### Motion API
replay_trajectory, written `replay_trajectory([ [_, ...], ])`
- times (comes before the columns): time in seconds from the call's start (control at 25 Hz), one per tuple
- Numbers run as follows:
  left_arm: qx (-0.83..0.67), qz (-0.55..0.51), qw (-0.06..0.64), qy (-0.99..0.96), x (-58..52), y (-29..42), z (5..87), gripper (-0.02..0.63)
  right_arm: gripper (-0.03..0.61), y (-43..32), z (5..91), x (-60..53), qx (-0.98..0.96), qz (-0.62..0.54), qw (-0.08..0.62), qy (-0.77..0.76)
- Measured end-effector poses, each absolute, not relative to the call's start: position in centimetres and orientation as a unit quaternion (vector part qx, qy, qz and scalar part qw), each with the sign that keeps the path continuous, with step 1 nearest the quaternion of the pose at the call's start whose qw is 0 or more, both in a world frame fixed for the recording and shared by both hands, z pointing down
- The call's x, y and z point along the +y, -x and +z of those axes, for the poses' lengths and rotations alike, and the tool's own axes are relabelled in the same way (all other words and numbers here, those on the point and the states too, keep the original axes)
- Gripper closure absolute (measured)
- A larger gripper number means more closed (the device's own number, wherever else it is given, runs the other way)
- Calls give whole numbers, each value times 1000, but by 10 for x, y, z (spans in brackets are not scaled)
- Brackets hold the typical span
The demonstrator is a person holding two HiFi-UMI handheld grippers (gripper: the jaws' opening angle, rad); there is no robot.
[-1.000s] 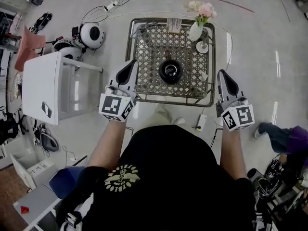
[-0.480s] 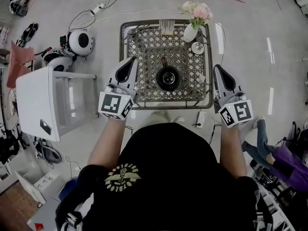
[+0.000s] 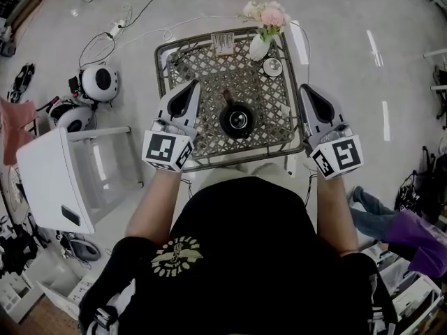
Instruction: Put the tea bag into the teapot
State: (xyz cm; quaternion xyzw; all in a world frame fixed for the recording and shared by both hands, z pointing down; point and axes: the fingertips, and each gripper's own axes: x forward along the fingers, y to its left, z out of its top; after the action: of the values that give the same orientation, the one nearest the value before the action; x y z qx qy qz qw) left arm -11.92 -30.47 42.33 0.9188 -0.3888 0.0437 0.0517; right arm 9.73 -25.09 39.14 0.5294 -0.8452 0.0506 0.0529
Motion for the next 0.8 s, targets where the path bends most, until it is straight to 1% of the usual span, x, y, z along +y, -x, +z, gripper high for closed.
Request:
replay_trajectory([
  [0.16, -377, 44, 59, -923, -308, 109, 429, 617, 572, -94, 394, -243, -846, 61, 47, -528],
  [0.36, -371, 46, 60, -925, -305, 94, 430, 617, 572, -95, 391, -237, -853, 43, 62, -517],
  [0.6, -387, 45, 59, -919, -292, 78, 424, 617, 572, -112, 394, -233, -861, 47, 65, -503],
  [0.8, -416, 51, 67, -906, -278, 82, 428, 617, 572, -127, 410, -234, -868, 54, 75, -487],
])
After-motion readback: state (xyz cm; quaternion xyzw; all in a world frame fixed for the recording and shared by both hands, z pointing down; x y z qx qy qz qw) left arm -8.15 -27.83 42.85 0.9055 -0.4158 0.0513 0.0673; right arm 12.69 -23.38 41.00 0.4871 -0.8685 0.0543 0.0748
